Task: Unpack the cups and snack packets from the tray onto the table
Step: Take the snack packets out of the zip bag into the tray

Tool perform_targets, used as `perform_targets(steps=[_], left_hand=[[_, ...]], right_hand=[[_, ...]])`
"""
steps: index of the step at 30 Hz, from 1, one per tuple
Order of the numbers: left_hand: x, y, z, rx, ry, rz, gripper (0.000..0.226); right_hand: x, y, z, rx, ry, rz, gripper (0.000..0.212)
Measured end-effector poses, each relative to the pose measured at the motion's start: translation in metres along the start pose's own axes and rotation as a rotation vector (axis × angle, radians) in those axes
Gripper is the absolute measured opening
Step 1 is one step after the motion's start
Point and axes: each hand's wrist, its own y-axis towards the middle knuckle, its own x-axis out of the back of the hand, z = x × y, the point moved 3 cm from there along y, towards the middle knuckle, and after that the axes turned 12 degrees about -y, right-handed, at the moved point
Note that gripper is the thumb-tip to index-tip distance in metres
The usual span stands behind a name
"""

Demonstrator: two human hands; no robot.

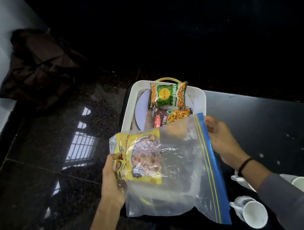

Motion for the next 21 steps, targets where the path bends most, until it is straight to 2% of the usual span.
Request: perform_targets(steps=[3,6,9,12,14,15,18,19,21], left_hand=[[-0.003,0.001,0.003,-0.006,-0.018,0.011,0.032],[-0.009,-0.001,0.005,-0.019,-0.032,-0.007,0.041],[-0.014,-0.001,0.007,-0.039,-0.045,-0.019,0.042],[-0.02,-0.003,0.01,-0.017,-0.047,-0.003,0.043],[-0.025,-0.004,0.013,-0.009,-0.015,0.015,0.047],[-0.027,-0.003,0.015,-0.009,0.007,0.023,0.049],[-0.034,-0.005,0.02,-0.03,0.07,0.038,0.057],[-0.035,-0.006,0.021,-0.039,0.106,0.039,0.057],[-0.037,-0.008,0.022,-0.049,0.193,0.017,0.053]], right_hand=[[0.016,-0.017,-0.002,0.013,-0.023,-0.19,0.017],[0.031,-0.041,0.005,0.119,0.09,-0.248,0.008],[0.028,-0.058,0.013,0.167,0.142,-0.134,0.012],[0.011,-0.067,0.021,0.132,0.205,0.169,0.018],[-0.006,-0.067,0.024,0.066,0.152,0.336,0.058],[-0.015,-0.066,0.027,0.029,0.11,0.365,0.064],[-0.041,-0.059,0.037,-0.024,0.009,0.394,0.037],[-0.048,-0.059,0.039,-0.014,-0.002,0.418,0.039],[-0.057,-0.059,0.037,-0.074,0.025,0.404,0.055]])
